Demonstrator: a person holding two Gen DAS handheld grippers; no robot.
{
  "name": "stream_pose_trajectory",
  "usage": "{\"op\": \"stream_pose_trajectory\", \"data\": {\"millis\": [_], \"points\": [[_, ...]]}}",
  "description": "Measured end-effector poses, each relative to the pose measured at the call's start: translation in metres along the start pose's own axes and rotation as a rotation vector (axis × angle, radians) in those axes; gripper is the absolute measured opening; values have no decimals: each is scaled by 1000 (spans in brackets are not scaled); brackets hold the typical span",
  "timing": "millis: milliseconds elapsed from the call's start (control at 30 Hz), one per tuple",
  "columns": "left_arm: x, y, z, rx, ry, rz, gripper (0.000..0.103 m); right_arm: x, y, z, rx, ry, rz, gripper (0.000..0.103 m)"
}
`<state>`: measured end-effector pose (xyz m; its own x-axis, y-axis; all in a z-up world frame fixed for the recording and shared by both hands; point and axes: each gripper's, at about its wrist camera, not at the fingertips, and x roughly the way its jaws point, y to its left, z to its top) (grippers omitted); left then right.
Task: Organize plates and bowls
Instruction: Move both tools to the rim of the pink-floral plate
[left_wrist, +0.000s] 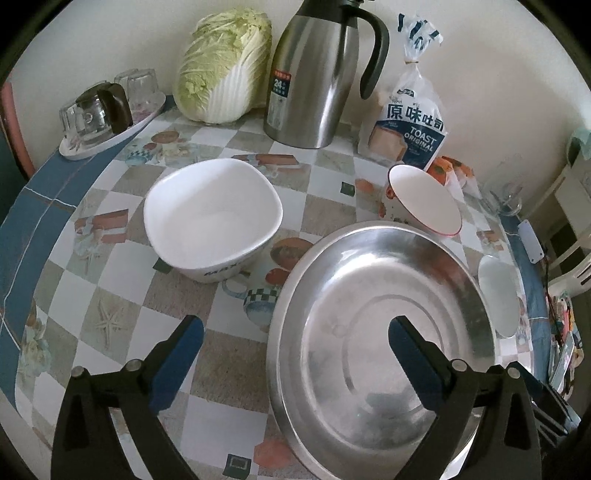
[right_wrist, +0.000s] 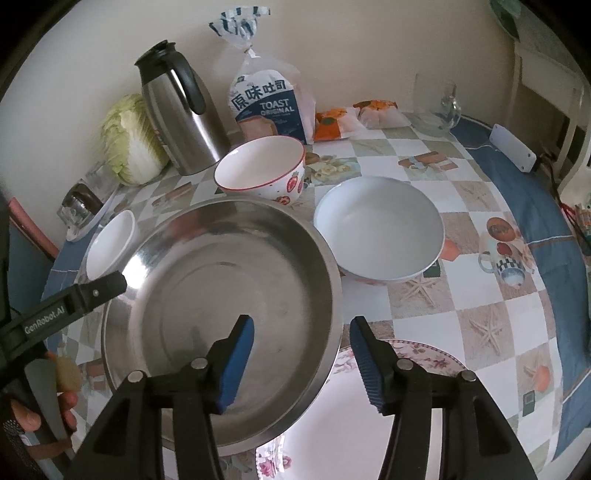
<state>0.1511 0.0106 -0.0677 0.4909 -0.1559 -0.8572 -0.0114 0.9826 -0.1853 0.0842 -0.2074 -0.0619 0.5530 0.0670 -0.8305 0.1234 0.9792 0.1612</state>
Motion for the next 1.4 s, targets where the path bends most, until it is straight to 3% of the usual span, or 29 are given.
{"op": "stream_pose_trajectory", "data": {"millis": [200,367,533,1000,1200,1267,1300,1400], "points": [[-9,5,-1,-30,-30,-4,100,-7,7,-6,-30,-11,-3,59],[-28,11,-3,-69,-88,-57,100,-11,10,-13,-45,-9,-4,60],[-43,8,-9,-54,-126,-63,100,-18,15,-22,-62,-13,-3,60],[-77,-18,-53,18,-112,-110,100,-55,-2,-48,-44,-54,49,67],[-78,-32,-71,0,-63,-141,100,-64,-33,-55,24,-51,48,81],[-79,-37,-76,-8,-52,-153,100,-67,-42,-55,38,-60,44,98],[-79,-39,-78,-9,-48,-157,100,-69,-48,-55,47,-68,41,102],[-78,-50,-84,8,-34,-154,100,-70,-60,-56,66,-71,40,103]]}}
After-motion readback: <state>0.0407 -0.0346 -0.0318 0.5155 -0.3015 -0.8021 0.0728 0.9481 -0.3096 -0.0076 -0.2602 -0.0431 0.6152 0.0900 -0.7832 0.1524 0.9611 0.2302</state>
